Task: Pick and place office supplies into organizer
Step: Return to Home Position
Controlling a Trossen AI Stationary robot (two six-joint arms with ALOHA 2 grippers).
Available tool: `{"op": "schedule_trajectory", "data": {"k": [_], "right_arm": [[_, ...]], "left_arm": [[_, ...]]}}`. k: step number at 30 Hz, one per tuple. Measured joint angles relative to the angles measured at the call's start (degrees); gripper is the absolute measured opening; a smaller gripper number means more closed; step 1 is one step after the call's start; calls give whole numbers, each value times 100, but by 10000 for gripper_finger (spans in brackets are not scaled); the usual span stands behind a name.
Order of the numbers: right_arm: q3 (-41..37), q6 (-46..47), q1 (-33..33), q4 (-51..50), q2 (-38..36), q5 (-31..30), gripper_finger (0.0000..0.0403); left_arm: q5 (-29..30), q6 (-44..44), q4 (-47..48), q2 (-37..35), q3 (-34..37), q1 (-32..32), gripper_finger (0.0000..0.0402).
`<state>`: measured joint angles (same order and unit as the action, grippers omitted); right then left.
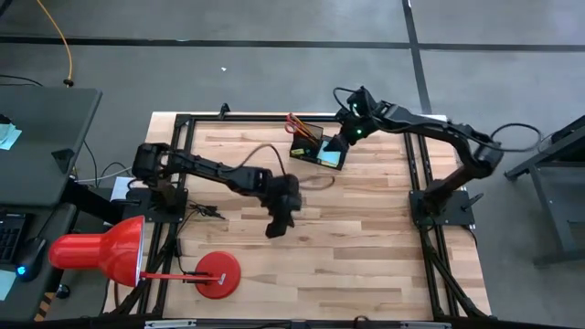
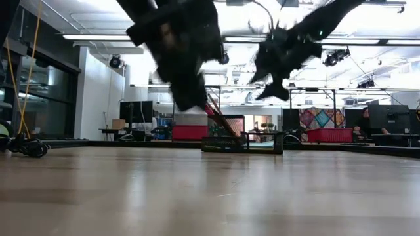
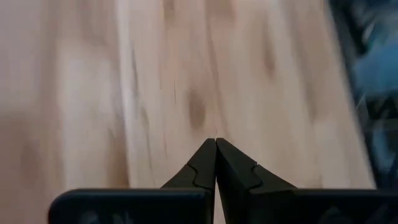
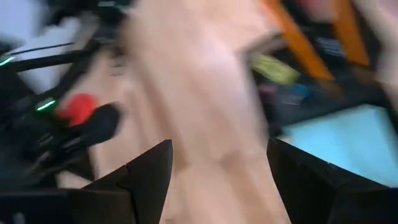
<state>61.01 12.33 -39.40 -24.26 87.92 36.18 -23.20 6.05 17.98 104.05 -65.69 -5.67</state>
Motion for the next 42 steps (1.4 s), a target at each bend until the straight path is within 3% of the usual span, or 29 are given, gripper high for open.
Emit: {"op": "schedule_trajectory", "data": {"k": [4,7,15,20,23,25,27,31,36,42], "right_arm": [[0,331,410,300,-431,82,252],[-38,605,813,750,-649,-225,252],[-2214,2939,1888,5193,-1362,-1127,252],[-3504,4543,2279,7082,-1925,-1846,252],[-3993,4541,2603,7382,-2277,-2419,252],[-4202,4465,2811,7291,-2487,-2797,252],[-4401,4024,3092,7274,-2740,-3004,252],[-4703,3105,3725,7423,-3362,-3471,252],[-5082,2280,4243,7430,-4217,-4374,252],[-5383,2015,4459,7242,-4958,-4543,252]], "left_arm": [[8,-18,-875,-524,-11,-86,1],[125,-284,-1452,-956,17,-98,1],[573,-75,-3508,-2243,1012,-296,1],[632,283,-4833,-2924,1755,-460,0],[861,285,-4853,-3204,2022,-595,0],[990,274,-4385,-3334,2097,-698,0],[933,336,-3761,-3504,2176,-838,0],[1013,-156,-3463,-4018,2282,-932,0],[1817,-568,-3146,-4792,2618,-933,1],[2244,-414,-2405,-5531,3389,-930,1]]}}
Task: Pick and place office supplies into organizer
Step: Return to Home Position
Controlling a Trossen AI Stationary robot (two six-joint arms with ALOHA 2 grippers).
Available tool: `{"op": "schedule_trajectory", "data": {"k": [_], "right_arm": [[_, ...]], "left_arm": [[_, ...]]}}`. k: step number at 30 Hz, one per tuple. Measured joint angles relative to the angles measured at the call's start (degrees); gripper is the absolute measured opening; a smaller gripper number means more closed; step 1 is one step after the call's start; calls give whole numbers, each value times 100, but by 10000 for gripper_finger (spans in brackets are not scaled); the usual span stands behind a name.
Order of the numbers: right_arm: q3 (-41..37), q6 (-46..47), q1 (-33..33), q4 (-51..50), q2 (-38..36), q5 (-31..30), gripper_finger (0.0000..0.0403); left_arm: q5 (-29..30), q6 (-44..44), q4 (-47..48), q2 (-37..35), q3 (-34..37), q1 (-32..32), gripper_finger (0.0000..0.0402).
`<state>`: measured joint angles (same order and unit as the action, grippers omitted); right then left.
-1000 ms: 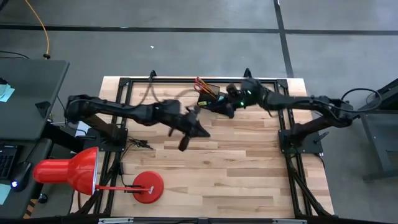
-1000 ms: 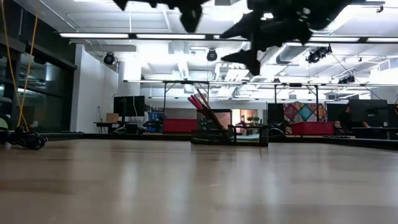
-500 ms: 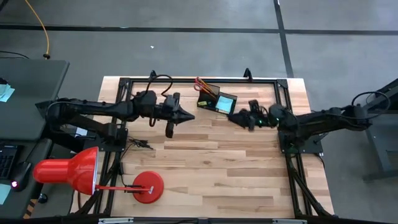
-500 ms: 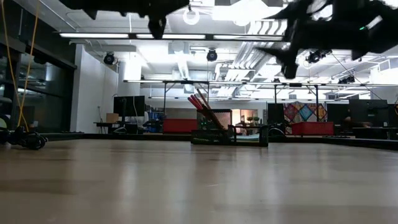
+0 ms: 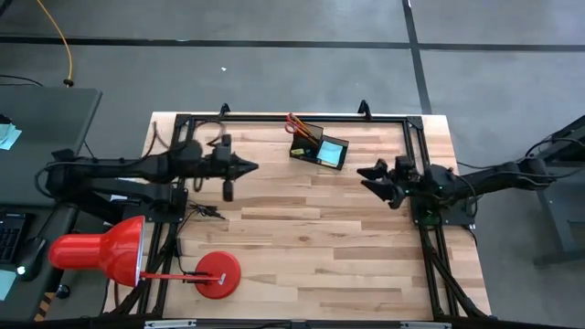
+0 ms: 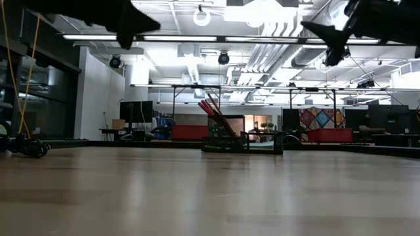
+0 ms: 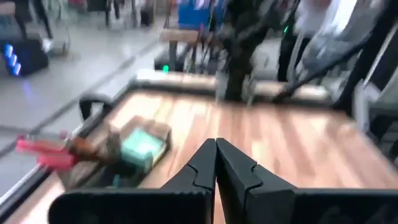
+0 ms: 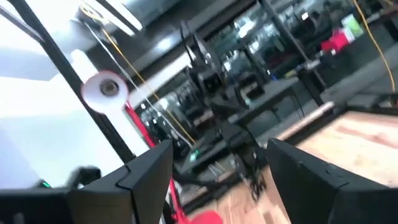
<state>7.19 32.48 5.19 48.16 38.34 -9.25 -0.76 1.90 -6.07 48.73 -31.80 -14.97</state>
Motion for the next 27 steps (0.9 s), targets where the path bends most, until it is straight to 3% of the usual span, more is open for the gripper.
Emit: {"op": "schedule_trajectory", "data": {"k": [3,10,21,27], "right_arm": [[-77,-109,66,-160,-346,79,252],[-462,35,217,-806,-1032,-163,252],[-663,-117,247,-1254,-1826,-305,252],[-663,-502,247,-1515,-2517,-289,252]], "left_arm": [[-82,71,-332,-433,328,49,1],[652,176,43,-1264,955,34,1],[816,157,334,-2064,1307,36,1],[1140,190,1024,-2829,1378,36,1]]}}
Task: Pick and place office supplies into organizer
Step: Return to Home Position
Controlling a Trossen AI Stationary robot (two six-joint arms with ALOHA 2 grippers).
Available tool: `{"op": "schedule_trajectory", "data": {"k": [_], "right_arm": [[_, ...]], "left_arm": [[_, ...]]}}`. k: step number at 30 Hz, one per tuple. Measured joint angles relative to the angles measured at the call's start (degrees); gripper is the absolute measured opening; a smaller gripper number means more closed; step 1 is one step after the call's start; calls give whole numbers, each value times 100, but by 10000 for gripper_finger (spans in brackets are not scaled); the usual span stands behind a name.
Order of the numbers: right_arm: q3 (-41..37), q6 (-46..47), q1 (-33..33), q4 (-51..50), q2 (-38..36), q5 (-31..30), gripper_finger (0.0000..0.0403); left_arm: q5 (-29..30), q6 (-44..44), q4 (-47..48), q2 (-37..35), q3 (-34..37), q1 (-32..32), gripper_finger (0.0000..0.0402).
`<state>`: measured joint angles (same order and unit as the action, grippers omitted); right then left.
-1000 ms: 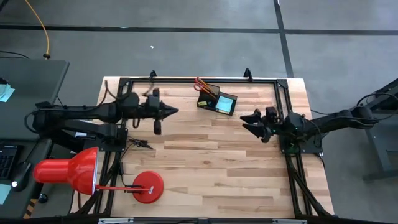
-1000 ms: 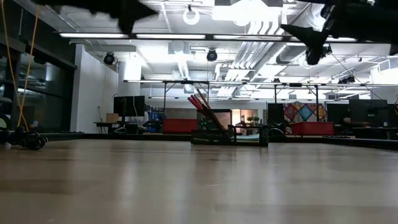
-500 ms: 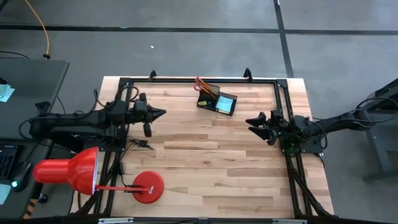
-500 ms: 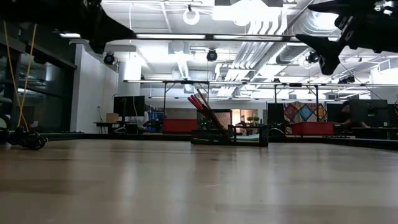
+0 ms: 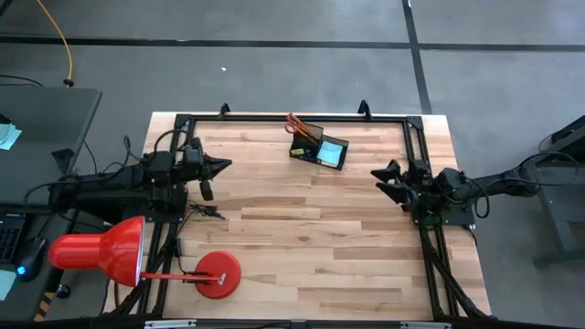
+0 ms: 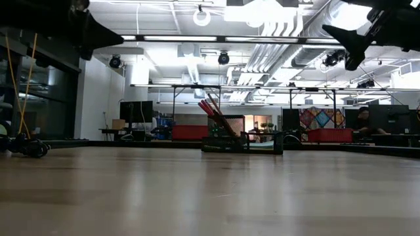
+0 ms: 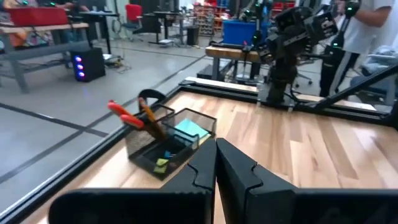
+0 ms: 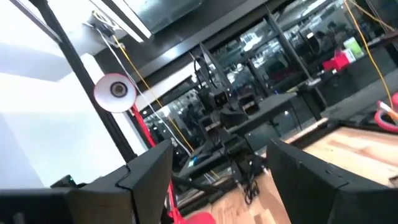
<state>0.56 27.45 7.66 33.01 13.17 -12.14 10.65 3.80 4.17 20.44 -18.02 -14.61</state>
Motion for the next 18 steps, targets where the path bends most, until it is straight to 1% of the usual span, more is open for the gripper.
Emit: {"op": "schedule_trajectory", "data": {"k": [3,6,9,11,13,15,18], "right_arm": [[-2,-35,0,-343,-365,4,252],[-2,127,0,-908,-728,-54,252],[-3,255,0,-1405,-1113,-315,252],[-4,237,0,-1548,-1322,-441,252],[2,157,-2,-1520,-1311,-452,252],[15,110,-7,-1589,-1300,-438,252],[22,316,-13,-1913,-1300,-563,252]], "left_arm": [[135,-20,415,-459,0,0,1],[298,-34,760,-906,0,0,1],[388,-40,1075,-1285,0,0,1],[413,-40,1344,-1474,0,0,1],[502,-37,1531,-1609,0,0,1],[722,4,1675,-1710,28,2,1],[977,169,1725,-1783,317,0,1]]}}
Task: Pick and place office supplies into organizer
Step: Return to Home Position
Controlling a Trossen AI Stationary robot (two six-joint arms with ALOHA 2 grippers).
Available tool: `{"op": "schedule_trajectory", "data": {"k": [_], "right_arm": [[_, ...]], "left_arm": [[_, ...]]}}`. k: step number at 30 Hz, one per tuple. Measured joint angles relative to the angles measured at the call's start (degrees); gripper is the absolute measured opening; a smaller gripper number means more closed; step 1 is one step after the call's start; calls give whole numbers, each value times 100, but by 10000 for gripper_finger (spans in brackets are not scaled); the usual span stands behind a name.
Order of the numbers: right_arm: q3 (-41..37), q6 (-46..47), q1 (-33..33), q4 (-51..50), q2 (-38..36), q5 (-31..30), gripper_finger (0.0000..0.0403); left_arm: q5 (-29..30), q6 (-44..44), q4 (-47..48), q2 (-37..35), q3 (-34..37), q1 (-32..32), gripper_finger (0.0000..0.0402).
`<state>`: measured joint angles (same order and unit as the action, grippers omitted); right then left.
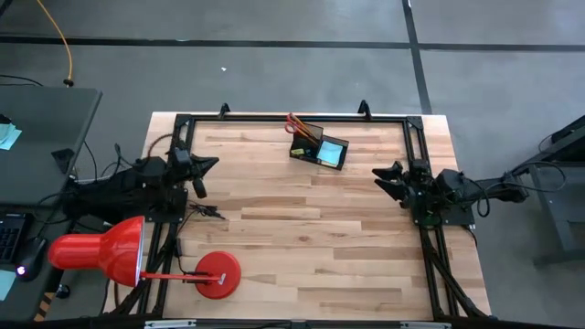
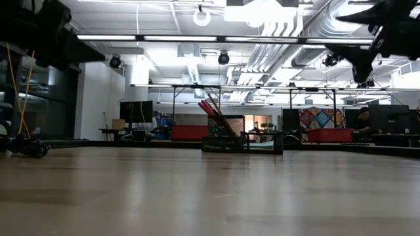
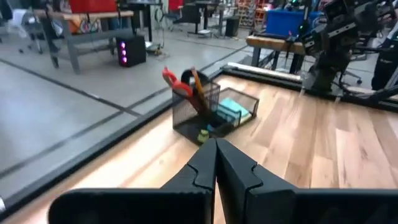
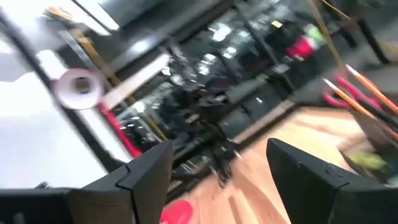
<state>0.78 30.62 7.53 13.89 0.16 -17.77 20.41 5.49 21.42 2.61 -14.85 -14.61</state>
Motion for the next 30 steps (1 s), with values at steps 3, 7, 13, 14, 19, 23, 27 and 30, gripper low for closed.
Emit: {"op": "schedule_trajectory", "data": {"k": [3,7,13,14,19,23,27,30], "right_arm": [[0,458,-2,-434,0,-342,252],[5,545,-2,-319,2,-461,252],[15,531,-2,-508,2,-466,252],[15,509,-2,-583,10,-444,252],[15,539,-2,-908,17,-343,252],[15,539,-2,-1106,17,-342,252],[22,510,-2,-1134,17,-323,252],[22,503,-2,-1137,18,-323,252]], "left_arm": [[-47,237,-66,-90,306,0,1],[-228,343,-236,-231,545,0,1],[-141,473,791,-215,579,0,1],[-133,370,778,-217,567,0,1],[-78,189,792,-203,564,0,1],[-212,174,794,-199,564,0,1],[-307,165,794,-199,564,0,1],[-309,163,794,-199,564,0,1]]}}
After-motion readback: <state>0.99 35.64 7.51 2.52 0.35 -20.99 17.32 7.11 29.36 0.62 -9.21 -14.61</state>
